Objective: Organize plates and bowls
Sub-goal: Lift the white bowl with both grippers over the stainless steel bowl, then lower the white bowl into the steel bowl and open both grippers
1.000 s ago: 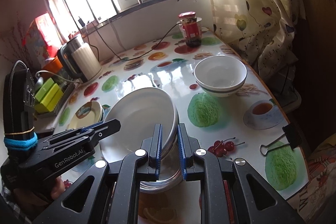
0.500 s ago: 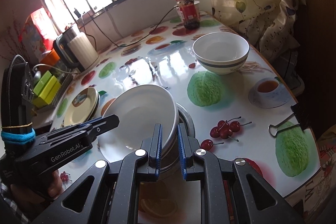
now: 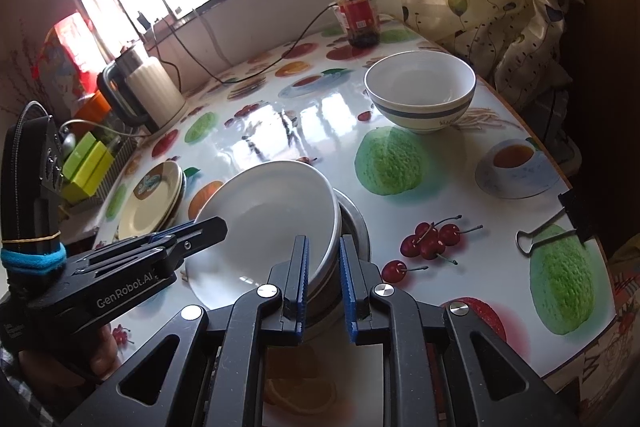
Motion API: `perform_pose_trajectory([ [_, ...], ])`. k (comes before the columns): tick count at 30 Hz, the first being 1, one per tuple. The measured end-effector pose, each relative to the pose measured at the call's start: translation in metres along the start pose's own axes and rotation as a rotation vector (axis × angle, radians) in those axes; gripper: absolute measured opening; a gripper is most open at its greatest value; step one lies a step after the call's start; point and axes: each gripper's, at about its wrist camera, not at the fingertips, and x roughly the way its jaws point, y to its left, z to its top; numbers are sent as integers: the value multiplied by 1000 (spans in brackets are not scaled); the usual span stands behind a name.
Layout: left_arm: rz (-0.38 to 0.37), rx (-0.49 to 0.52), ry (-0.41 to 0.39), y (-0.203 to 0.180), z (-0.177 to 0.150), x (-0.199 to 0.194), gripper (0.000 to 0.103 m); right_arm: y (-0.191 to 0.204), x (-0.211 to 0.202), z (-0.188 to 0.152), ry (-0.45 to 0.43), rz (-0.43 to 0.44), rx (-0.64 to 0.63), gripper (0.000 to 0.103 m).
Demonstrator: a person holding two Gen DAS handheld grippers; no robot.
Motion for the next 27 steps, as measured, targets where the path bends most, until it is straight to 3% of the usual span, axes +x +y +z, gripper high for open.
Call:
perform_pose_trajectory([
  [15, -19, -5, -6, 0, 1, -1, 16, -1, 0, 1, -2, 0, 5, 18],
  [27, -18, 3, -38, -3, 9, -10, 19, -4, -7, 9, -28, 4, 15, 26],
])
